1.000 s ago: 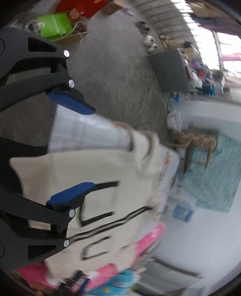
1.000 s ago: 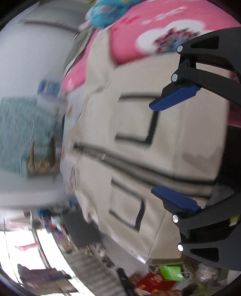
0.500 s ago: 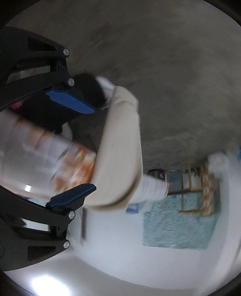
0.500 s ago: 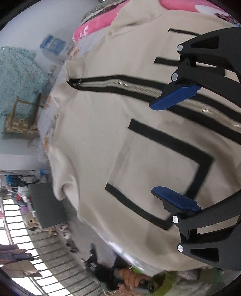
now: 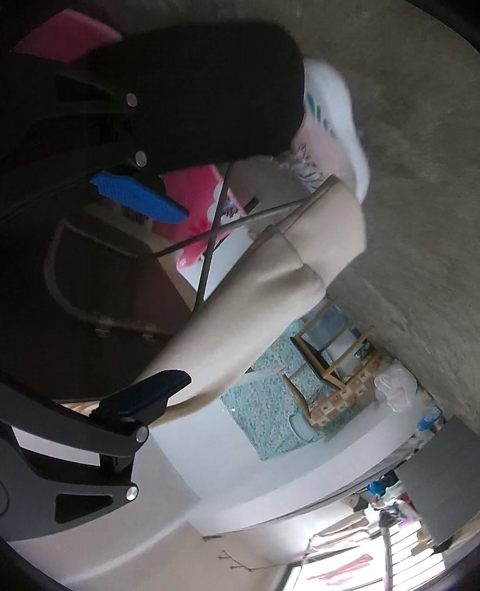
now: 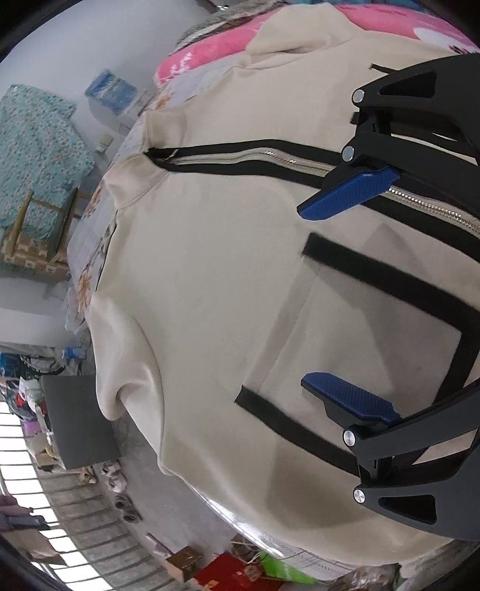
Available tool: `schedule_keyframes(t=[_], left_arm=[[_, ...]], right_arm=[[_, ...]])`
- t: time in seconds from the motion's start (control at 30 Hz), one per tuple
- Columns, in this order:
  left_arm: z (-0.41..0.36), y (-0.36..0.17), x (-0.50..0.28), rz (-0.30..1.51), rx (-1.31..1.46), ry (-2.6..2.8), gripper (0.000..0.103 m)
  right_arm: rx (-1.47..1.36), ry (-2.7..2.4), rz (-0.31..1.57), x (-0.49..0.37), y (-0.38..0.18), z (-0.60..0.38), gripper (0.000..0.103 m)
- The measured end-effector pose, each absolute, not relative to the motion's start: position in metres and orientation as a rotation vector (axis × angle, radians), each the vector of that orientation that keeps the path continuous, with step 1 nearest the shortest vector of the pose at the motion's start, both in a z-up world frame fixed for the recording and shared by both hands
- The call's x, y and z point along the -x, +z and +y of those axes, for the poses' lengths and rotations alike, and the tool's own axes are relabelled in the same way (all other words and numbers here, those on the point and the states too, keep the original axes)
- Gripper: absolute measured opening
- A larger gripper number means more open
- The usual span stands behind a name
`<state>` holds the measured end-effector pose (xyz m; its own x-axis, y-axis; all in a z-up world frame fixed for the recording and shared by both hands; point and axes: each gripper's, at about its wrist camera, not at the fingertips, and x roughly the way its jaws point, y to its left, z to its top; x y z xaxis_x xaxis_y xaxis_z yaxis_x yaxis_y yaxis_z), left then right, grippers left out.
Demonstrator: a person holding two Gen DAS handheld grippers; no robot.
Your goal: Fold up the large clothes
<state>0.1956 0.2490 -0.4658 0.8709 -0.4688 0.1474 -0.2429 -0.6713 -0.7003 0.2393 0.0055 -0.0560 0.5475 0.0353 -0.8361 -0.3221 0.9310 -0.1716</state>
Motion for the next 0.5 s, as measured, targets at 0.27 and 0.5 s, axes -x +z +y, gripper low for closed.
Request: schedule_keyframes(t=[0.27, 0.5], left_arm=[[0.257, -0.496, -0.257, 0.481, 2.324, -0.41, 0.078], [0.295, -0.487, -0.279, 0.645, 2.097, -0.36, 0.026]], right_arm=[[0.337, 0.212, 0.95, -0.237, -0.052, 0.01, 0.082], [0.354, 0.2, 0.888, -0.227, -0.045, 0.003, 0.082]])
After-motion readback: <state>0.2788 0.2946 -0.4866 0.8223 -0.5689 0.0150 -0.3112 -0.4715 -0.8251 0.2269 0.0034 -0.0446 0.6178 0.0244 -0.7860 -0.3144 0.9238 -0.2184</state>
